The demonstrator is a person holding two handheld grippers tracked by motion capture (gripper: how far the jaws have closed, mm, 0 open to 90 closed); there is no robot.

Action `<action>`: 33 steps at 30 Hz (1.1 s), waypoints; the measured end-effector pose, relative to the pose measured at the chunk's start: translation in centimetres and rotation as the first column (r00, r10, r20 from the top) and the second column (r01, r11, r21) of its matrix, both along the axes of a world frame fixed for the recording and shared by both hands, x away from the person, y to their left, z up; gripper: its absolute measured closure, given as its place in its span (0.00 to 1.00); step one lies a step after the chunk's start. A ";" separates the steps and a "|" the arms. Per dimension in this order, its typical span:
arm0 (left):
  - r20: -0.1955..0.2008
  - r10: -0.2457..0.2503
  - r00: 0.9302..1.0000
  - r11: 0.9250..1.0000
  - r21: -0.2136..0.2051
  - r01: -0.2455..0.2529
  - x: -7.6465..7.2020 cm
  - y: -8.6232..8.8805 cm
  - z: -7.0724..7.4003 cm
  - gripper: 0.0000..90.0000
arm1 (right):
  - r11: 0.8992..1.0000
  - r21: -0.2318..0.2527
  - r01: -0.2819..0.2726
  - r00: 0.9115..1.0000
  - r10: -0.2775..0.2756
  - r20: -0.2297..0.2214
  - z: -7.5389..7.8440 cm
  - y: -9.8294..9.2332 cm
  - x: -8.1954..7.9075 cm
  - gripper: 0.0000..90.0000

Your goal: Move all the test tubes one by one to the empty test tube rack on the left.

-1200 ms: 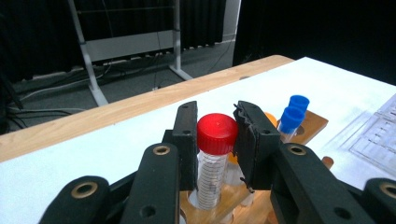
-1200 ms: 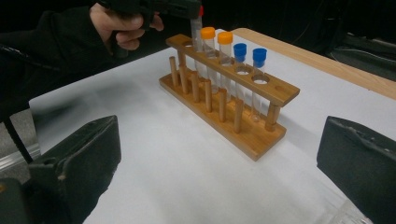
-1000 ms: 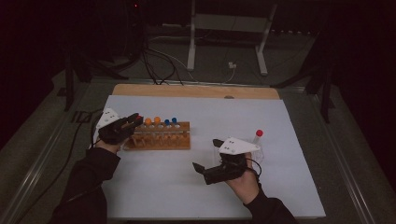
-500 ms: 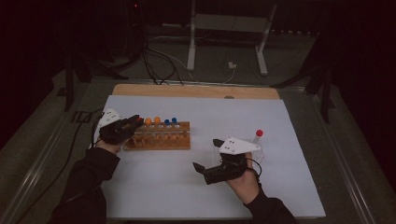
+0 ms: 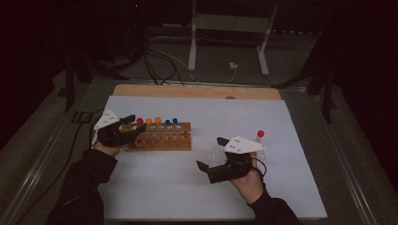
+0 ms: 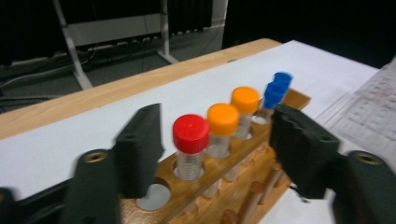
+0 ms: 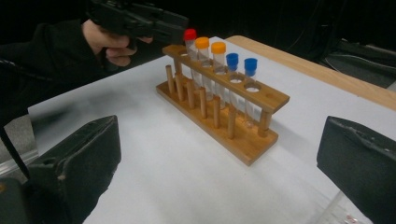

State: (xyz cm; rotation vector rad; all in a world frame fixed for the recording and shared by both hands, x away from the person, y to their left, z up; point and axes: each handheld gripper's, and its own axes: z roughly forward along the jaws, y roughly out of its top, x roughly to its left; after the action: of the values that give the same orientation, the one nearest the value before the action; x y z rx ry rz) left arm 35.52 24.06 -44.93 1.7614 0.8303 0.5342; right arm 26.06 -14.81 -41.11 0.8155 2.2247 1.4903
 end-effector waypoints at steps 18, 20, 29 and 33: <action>-0.041 -0.171 0.984 0.985 0.008 0.171 -4.4 -2.1 1.3 0.04 | 0.988 0.020 0.150 0.988 -0.151 0.036 0.1 -6.4 0.6 0.00; -0.045 -0.188 0.981 0.982 0.013 0.189 -4.7 -2.4 1.2 0.04 | 0.986 0.019 0.168 0.985 -0.168 0.043 0.1 -7.2 0.6 0.00; -0.060 -0.239 0.969 0.971 0.014 0.240 -5.9 -3.4 1.0 0.04 | 0.962 0.000 0.272 0.961 -0.272 0.059 -0.6 -11.0 0.7 0.00; -0.065 -0.248 0.966 0.968 0.016 0.250 -6.2 -3.7 0.9 0.04 | 0.948 -0.011 0.318 0.947 -0.317 0.053 -1.1 -12.5 0.8 0.00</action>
State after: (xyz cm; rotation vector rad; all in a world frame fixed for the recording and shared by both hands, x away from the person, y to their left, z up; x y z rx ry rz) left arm 29.34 20.40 -44.06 1.8795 0.6341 0.3246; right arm 26.87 -27.27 -42.19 1.0602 1.9544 1.3163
